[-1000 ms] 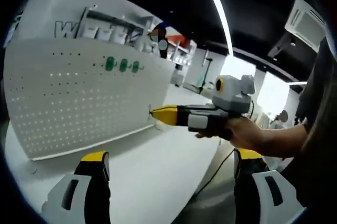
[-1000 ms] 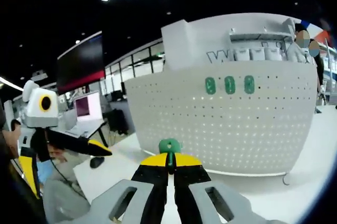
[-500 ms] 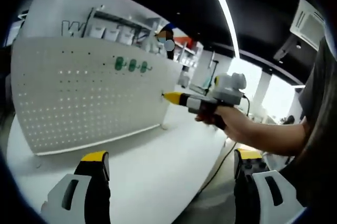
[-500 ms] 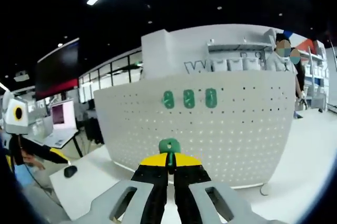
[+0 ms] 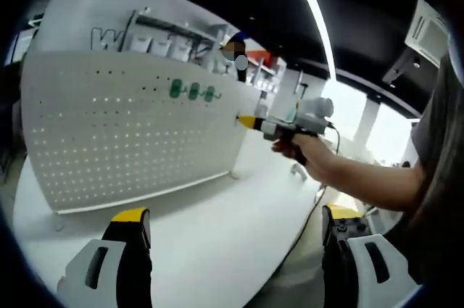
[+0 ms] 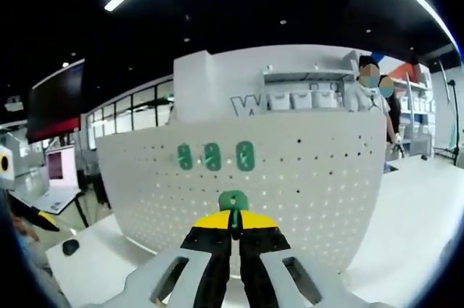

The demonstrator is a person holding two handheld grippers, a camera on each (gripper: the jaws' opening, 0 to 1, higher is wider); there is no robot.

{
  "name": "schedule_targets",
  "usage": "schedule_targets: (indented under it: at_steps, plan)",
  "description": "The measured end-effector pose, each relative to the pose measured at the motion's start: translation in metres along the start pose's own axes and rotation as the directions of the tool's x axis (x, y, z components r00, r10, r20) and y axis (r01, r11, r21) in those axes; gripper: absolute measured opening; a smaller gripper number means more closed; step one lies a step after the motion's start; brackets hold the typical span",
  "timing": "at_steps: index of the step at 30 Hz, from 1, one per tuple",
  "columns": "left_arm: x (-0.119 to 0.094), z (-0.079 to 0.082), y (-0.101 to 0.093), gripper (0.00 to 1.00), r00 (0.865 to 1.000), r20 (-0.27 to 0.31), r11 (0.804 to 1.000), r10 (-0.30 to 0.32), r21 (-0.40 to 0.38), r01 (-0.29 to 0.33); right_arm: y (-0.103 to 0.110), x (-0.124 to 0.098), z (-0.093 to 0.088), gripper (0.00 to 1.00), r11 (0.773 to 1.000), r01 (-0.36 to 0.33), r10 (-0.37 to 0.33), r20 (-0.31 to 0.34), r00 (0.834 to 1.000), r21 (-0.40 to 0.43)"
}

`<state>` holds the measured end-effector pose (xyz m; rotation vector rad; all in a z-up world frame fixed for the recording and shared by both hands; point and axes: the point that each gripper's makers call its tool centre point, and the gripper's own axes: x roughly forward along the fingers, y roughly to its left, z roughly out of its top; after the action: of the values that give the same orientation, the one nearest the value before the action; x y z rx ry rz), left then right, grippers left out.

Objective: Insert the hook assembly into the mounting plate slot until the hook locks in place.

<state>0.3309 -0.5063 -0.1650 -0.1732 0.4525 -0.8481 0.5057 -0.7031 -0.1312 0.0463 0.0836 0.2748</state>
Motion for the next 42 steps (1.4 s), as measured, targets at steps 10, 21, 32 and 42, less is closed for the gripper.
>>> schedule_targets:
  at_steps: [10, 21, 32, 42]
  plan:
    - [0.001, 0.004, 0.008, 1.0, 1.0, 0.004, 1.0, 0.011, -0.012, -0.01, -0.019, 0.02, 0.004, 0.01, 0.999, 0.038, -0.038, 0.013, 0.999, -0.013]
    - [-0.005, 0.003, 0.016, 1.0, 0.999, 0.01, 0.999, 0.034, -0.02, -0.034, -0.03, 0.05, 0.03, 0.01, 0.997, 0.07, -0.069, 0.064, 0.996, -0.017]
    - [-0.012, 0.003, 0.028, 1.0, 0.998, 0.012, 0.998, 0.061, -0.027, -0.06, -0.045, 0.072, 0.051, 0.01, 0.994, 0.103, -0.099, 0.091, 0.991, -0.043]
    - [-0.015, -0.001, 0.033, 1.0, 0.997, 0.005, 0.997, 0.072, -0.042, -0.072, -0.061, 0.081, 0.048, 0.01, 0.991, 0.13, -0.127, 0.072, 0.989, -0.04]
